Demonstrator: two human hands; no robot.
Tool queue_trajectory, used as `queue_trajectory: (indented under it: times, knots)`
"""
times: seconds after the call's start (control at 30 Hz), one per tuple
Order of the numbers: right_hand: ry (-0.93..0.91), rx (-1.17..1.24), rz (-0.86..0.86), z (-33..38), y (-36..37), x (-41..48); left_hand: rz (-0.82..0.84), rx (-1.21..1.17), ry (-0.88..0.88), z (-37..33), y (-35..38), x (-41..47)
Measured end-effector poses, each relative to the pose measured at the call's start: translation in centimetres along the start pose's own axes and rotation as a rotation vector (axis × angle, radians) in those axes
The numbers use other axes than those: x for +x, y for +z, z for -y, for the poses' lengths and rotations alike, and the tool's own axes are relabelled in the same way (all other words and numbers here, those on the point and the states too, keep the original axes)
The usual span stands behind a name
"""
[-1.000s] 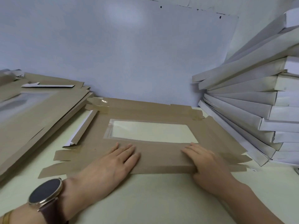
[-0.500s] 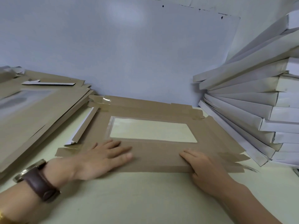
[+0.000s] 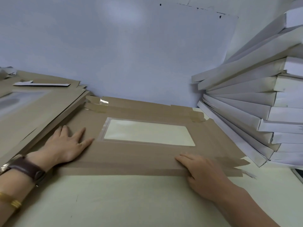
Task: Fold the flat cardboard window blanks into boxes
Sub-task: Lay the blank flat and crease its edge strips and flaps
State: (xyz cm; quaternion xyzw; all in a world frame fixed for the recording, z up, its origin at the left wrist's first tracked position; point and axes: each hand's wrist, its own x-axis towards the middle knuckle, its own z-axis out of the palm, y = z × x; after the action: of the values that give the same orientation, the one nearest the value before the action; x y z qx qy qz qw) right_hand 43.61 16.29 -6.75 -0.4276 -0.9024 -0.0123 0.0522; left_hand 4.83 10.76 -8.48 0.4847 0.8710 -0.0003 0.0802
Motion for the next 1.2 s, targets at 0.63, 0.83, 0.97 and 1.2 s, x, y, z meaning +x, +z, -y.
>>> queue_trajectory:
  times: [0.63, 0.83, 0.97, 1.2]
  knots:
    - [-0.024, 0.015, -0.027, -0.2, -0.6, 0.6, 0.245, -0.328, 0.407, 1.2, -2.3, -2.5]
    - [-0.009, 0.024, -0.002, -0.2, -1.2, 1.2, 0.233, -0.284, 0.580, 2.2, -1.0, -1.9]
    - [0.011, 0.050, 0.028, 0.0, -1.8, 1.5, 0.115, -0.370, 0.606, 2.2, -0.4, -1.3]
    - [0.017, 0.124, 0.159, -0.8, -3.0, 2.3, 0.085, -0.392, 0.571, 1.7, -1.3, -1.6]
